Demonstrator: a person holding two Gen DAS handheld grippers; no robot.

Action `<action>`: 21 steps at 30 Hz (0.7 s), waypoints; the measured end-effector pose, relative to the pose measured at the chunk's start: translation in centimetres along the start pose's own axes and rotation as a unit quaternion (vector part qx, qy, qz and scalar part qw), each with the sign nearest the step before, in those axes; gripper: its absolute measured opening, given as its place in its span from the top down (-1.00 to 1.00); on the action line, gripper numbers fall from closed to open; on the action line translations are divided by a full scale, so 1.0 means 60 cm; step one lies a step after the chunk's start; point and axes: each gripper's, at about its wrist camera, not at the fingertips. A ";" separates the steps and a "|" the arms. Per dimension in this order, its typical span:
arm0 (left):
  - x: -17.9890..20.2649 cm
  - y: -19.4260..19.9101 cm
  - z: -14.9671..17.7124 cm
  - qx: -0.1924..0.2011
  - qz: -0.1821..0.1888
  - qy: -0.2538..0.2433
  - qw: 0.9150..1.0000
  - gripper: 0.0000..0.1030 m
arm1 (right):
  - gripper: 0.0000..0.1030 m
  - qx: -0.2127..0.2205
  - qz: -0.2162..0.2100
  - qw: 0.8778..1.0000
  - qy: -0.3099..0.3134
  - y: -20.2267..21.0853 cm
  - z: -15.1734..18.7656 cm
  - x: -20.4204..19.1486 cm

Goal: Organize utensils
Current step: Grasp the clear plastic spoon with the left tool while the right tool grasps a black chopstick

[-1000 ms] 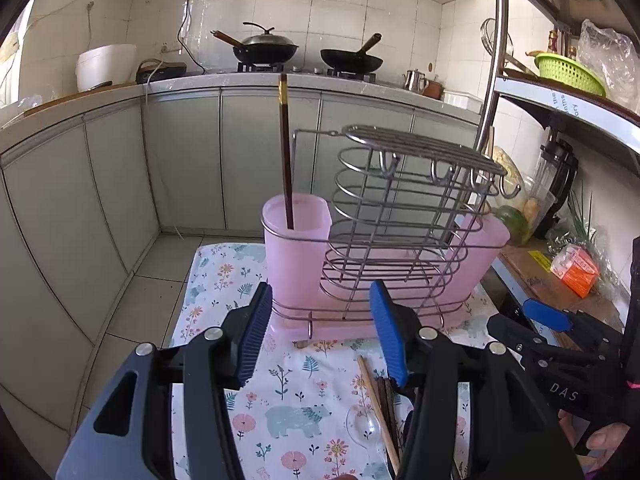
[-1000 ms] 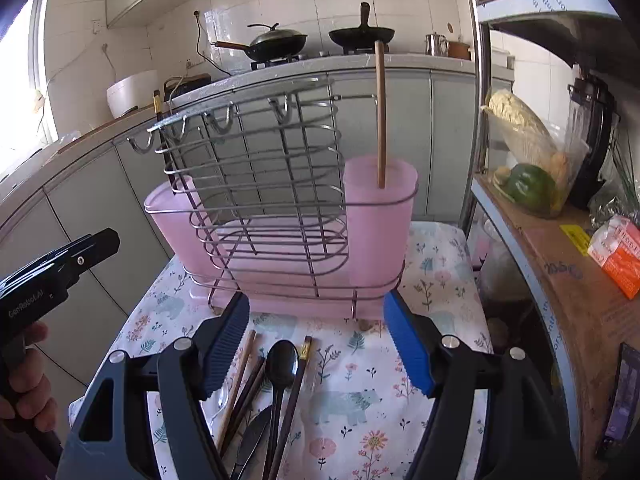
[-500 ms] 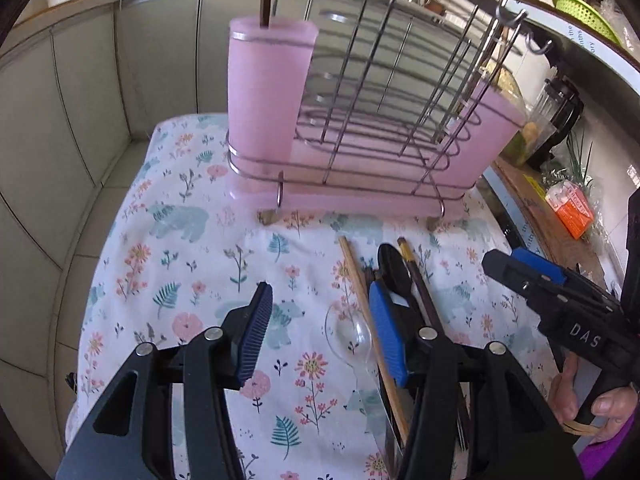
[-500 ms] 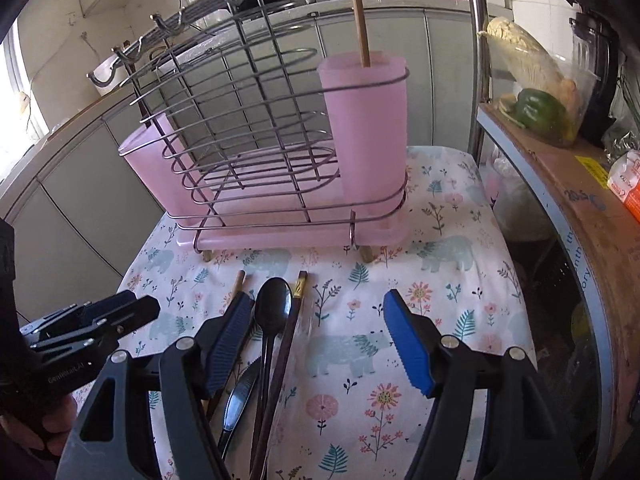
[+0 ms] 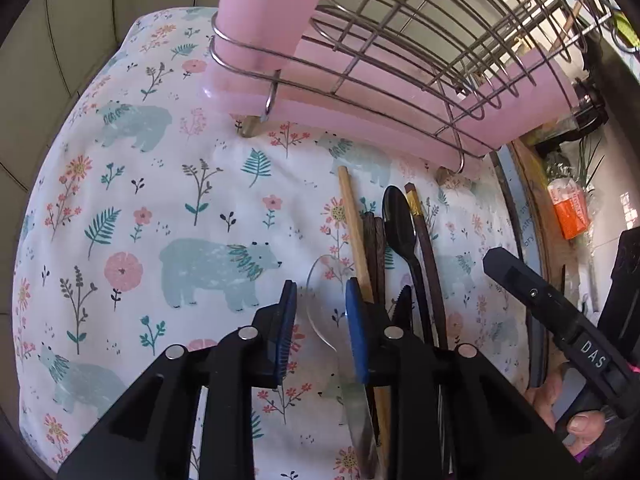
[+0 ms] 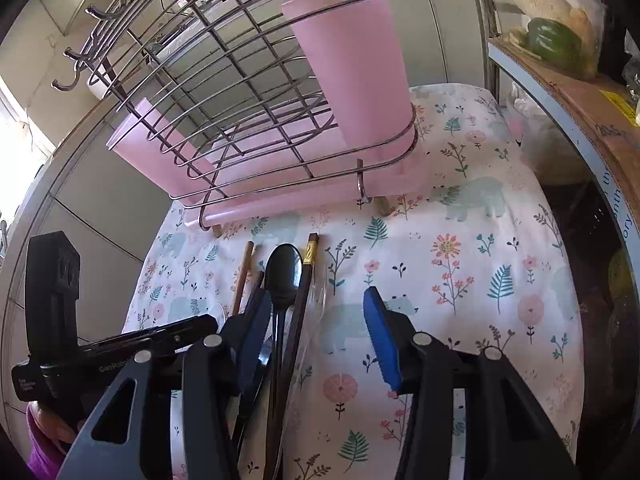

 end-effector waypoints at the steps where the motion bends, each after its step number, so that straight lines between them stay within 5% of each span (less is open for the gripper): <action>1: 0.004 -0.001 0.001 0.000 -0.006 -0.004 1.000 0.69 | 0.09 -0.003 -0.004 1.000 -0.003 -0.001 0.000 0.001; 3: 0.005 -0.006 0.001 -0.008 -0.009 -0.004 1.000 0.95 | 0.10 -0.011 -0.017 1.000 -0.014 -0.005 -0.002 0.006; 9: -0.003 0.010 0.002 0.009 0.016 -0.005 1.000 1.00 | 0.12 -0.034 -0.053 0.996 -0.057 -0.017 -0.009 0.029; 15: -0.021 0.048 -0.010 0.048 0.010 -0.005 0.999 1.00 | 0.40 -0.065 -0.071 0.992 -0.084 -0.042 -0.021 0.040; 21: -0.051 0.069 -0.024 0.068 -0.001 0.009 0.998 1.00 | 0.41 -0.087 -0.059 0.993 -0.056 -0.069 -0.028 0.013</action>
Point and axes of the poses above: each gripper's, at about its wrist camera, not at the fingertips, and y roughly against the way its jaws point, x to its right, z to its underside, and after that the axes turned 4 degrees about y, right-handed
